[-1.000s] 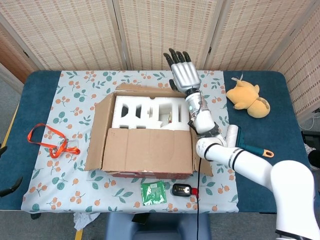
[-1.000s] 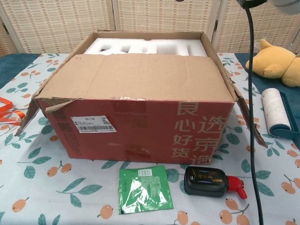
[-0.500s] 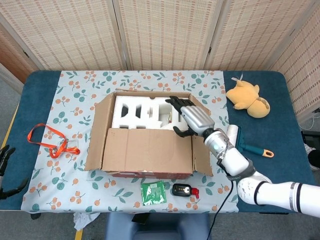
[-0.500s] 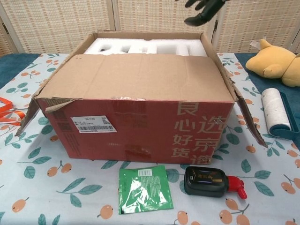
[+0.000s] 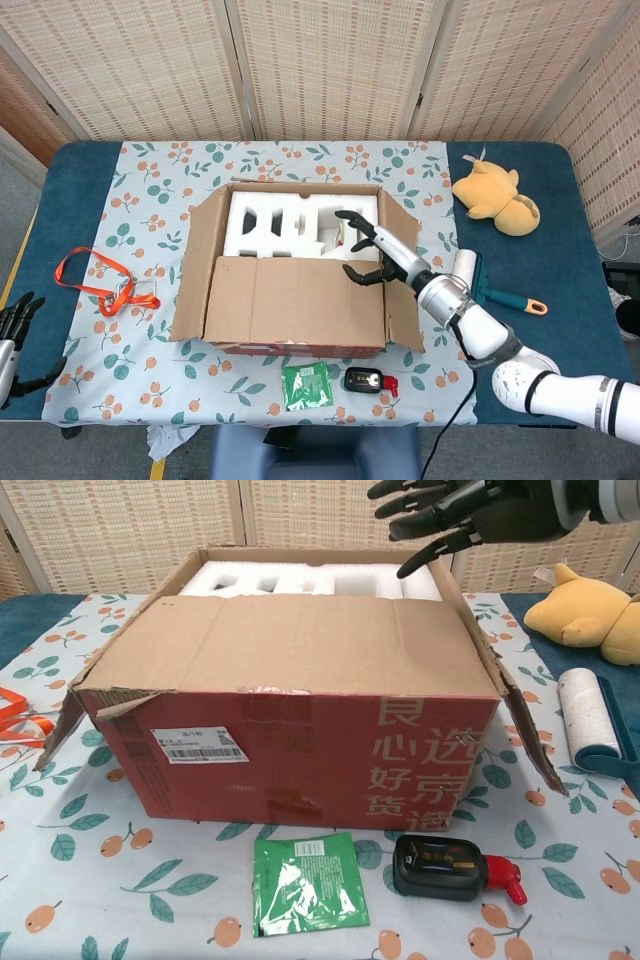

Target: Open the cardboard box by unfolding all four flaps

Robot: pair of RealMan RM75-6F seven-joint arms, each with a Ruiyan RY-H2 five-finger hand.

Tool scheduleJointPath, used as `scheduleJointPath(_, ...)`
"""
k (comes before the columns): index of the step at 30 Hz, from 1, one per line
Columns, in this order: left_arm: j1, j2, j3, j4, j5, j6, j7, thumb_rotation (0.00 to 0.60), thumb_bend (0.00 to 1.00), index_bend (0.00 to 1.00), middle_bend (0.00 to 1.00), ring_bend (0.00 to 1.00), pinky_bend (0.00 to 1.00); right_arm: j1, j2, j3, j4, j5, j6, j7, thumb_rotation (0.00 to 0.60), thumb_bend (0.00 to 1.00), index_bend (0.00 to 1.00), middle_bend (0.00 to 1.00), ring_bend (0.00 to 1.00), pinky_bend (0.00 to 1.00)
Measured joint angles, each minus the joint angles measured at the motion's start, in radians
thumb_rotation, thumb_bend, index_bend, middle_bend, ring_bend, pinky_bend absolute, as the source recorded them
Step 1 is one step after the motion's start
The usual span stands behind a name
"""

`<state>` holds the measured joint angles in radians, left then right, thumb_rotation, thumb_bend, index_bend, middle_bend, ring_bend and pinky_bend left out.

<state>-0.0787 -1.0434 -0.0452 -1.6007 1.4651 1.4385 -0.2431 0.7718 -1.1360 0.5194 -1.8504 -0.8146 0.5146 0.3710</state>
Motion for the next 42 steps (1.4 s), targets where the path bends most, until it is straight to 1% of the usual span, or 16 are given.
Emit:
scheduleJointPath(3, -0.002, 0.003, 0.002, 0.005, 0.003, -0.007, -0.016, 0.600, 0.35, 0.00, 0.00, 0.00, 0.00, -0.010, -0.035, 0.014, 0.049, -0.052, -0.023, 0.048, 0.600, 0.51, 0.00, 0.00, 0.00, 0.26)
scheduleJointPath(8, -0.003, 0.006, 0.003, 0.008, 0.005, -0.008, -0.026, 0.600, 0.35, 0.00, 0.00, 0.00, 0.00, -0.002, -0.075, 0.018, 0.105, -0.101, -0.046, 0.094, 0.600, 0.51, 0.00, 0.00, 0.00, 0.26)
scheduleJointPath(14, -0.003, 0.007, 0.002, 0.011, 0.004, -0.005, -0.037, 0.600, 0.35, 0.00, 0.00, 0.00, 0.00, 0.019, -0.103, 0.005, 0.147, -0.128, -0.064, 0.125, 0.600, 0.51, 0.00, 0.00, 0.00, 0.26)
scheduleJointPath(21, -0.004, 0.006, 0.003, 0.011, 0.006, -0.006, -0.035, 0.600, 0.35, 0.00, 0.00, 0.00, 0.00, 0.026, -0.114, -0.013, 0.161, -0.146, -0.077, 0.161, 0.600, 0.51, 0.00, 0.00, 0.00, 0.26)
scheduleJointPath(24, -0.003, 0.005, 0.003, 0.010, 0.006, -0.004, -0.034, 0.600, 0.35, 0.00, 0.00, 0.00, 0.00, 0.025, -0.115, -0.015, 0.162, -0.154, -0.082, 0.179, 0.600, 0.51, 0.00, 0.00, 0.00, 0.28)
scheduleJointPath(31, -0.007, 0.005, 0.003, 0.014, 0.001, -0.014, -0.027, 0.600, 0.35, 0.00, 0.00, 0.00, 0.00, 0.008, -0.104, -0.022, 0.132, -0.171, -0.071, 0.206, 0.600, 0.51, 0.00, 0.00, 0.00, 0.37)
scheduleJointPath(35, -0.007, 0.002, 0.002, 0.008, 0.001, -0.008, -0.017, 0.600, 0.35, 0.00, 0.00, 0.00, 0.00, -0.006, -0.083, -0.020, 0.106, -0.184, -0.067, 0.228, 0.600, 0.51, 0.00, 0.00, 0.00, 0.38)
scheduleJointPath(42, -0.007, -0.005, 0.005, -0.005, 0.013, 0.002, 0.019, 0.600, 0.35, 0.00, 0.00, 0.00, 0.00, -0.045, -0.030, 0.008, 0.034, -0.219, -0.034, 0.265, 0.600, 0.51, 0.00, 0.00, 0.00, 0.38)
